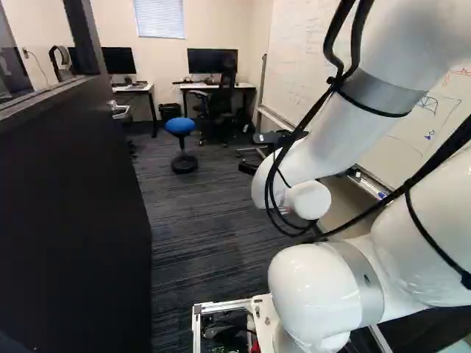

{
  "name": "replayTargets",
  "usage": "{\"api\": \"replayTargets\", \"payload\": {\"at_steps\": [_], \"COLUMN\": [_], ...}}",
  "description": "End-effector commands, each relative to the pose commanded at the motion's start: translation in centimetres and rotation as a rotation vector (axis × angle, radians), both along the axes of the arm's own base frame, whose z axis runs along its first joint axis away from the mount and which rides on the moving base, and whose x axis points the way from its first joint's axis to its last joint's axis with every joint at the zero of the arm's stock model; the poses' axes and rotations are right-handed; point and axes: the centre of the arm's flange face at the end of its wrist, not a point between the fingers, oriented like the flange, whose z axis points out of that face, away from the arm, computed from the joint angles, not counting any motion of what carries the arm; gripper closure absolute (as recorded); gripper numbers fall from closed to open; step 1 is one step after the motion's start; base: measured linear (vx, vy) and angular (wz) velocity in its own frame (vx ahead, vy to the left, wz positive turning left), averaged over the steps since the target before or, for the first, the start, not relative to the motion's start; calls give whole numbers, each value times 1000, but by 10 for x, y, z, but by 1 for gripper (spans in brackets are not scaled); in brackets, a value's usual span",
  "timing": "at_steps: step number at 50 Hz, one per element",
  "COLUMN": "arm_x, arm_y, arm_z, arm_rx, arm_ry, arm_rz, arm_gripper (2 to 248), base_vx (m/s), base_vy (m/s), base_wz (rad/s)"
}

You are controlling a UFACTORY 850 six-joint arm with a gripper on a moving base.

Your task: Open the door and move inside

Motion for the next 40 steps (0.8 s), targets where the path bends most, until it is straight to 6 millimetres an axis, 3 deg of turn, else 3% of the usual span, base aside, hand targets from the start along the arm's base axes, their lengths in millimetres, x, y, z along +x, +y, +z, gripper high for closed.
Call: {"api": "replayTargets", "payload": {"at_steps": [40], "arm_x": [0], "arm_y": [0], "arm_z": [0], "arm_rx": [0], "arm_ry": [0], "arm_rz": [0], "arm_gripper": [3], "base_vx": [202], "base_vy": [2], "base_wz": [-12]}}
